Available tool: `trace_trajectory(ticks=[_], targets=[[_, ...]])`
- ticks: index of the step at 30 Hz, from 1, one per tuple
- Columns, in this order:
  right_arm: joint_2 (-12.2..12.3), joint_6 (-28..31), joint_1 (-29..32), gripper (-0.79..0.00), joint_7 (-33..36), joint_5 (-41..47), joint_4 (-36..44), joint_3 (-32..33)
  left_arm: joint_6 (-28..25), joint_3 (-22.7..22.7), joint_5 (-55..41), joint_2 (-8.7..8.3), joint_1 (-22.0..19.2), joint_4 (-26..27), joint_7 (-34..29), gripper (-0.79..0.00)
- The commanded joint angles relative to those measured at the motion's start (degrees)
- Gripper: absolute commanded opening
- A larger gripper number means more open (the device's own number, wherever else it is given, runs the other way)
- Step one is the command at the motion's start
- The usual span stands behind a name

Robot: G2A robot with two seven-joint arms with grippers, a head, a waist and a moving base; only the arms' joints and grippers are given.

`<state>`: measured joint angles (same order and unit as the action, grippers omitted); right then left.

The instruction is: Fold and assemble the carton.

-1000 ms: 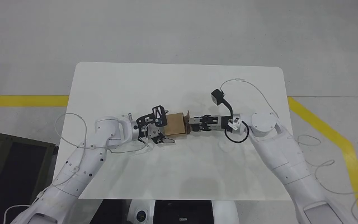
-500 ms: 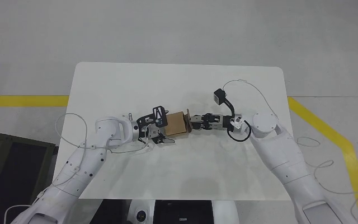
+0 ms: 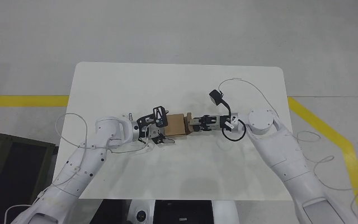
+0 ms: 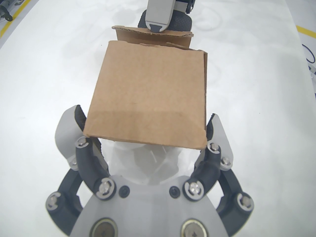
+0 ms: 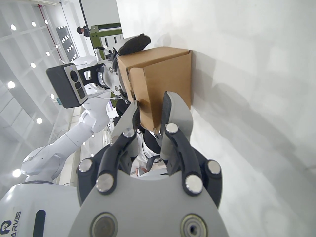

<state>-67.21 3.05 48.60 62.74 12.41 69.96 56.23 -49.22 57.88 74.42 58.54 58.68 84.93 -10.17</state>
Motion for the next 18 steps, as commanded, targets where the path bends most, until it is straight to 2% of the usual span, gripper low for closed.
trace_trajectory(ticks=[1, 18], targets=[[0.06, -0.42, 0.02, -0.643, -0.09, -0.62, 0.23, -0.04, 0.01, -0.01, 0.02, 0.02, 0.01, -0.01, 0.00, 0.000], [0.45, -4.66, -0.69, -0.665, -0.15, -7.63, 6.61, -1.33, 0.08, -0.11, -0.06, 0.16, 0.02, -0.28, -0.24, 0.000]])
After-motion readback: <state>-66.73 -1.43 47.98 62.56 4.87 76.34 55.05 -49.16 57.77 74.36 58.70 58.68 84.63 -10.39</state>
